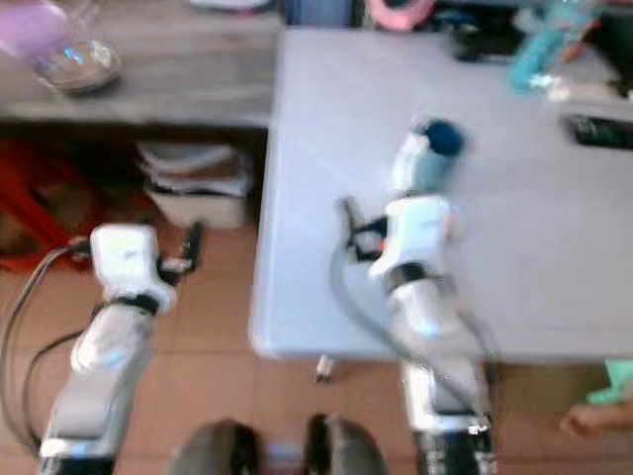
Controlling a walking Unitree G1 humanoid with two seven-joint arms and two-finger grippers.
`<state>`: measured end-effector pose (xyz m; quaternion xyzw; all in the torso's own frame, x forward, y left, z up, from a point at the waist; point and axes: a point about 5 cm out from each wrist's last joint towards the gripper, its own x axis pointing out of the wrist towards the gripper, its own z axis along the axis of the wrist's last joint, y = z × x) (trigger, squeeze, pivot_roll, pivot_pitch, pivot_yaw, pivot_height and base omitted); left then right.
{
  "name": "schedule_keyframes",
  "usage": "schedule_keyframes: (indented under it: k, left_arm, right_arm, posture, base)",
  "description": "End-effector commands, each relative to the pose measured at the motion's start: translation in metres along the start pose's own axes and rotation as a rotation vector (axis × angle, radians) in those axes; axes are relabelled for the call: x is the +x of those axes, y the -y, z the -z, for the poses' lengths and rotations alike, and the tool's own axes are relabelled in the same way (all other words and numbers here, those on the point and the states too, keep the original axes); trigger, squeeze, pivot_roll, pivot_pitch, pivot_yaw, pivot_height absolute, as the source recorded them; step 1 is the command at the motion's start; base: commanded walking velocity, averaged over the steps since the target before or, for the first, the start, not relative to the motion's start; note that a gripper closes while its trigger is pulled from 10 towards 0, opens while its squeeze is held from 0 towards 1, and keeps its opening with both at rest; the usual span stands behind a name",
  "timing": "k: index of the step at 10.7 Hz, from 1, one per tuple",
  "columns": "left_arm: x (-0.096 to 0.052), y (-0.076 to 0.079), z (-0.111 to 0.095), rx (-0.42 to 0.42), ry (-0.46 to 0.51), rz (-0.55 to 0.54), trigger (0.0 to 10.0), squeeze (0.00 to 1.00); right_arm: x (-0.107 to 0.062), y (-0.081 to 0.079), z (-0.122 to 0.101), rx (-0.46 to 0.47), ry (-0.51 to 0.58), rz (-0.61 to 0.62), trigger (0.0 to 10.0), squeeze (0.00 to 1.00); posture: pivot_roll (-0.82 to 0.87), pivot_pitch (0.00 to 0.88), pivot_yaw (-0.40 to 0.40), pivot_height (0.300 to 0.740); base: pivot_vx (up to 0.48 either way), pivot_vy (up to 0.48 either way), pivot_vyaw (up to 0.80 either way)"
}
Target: Setting the table
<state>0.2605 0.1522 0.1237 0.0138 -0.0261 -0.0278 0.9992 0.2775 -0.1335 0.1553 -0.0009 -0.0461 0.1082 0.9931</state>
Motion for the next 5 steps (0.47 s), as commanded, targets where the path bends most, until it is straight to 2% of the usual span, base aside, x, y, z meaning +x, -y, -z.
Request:
schedule_keyframes:
  k: [1,4,5]
  left_arm:
    - [-0.0002,0.0016,-0.0010,0.000,0.003,0.007,10.0,0.00]
    - [0.0001,0.0025,-0.0008,0.003,0.005,0.016,10.0,0.00]
    - [-0.0017,0.0019,0.0005,0.034,0.001,0.026,10.0,0.00]
  right_arm:
    - [-0.0010,0.0046,-0.0014,-0.008,0.007,0.008,10.0,0.00]
    - [-0.0005,0.0053,0.0028,-0.011,-0.011,0.009,10.0,0.00]
    - [0.0025,0.0064,0.0062,-0.009,-0.034,0.006,10.0,0.00]
  posture:
    - [-0.05,0.171,0.018,0.740]
    - [-0.04,0.173,0.024,0.740]
    - [-0.04,0.176,0.028,0.740]
  base:
    - [0.000,-0.255,0.00]
    - [0.000,0.000,0.00]
    - [0.000,0.000,0.00]
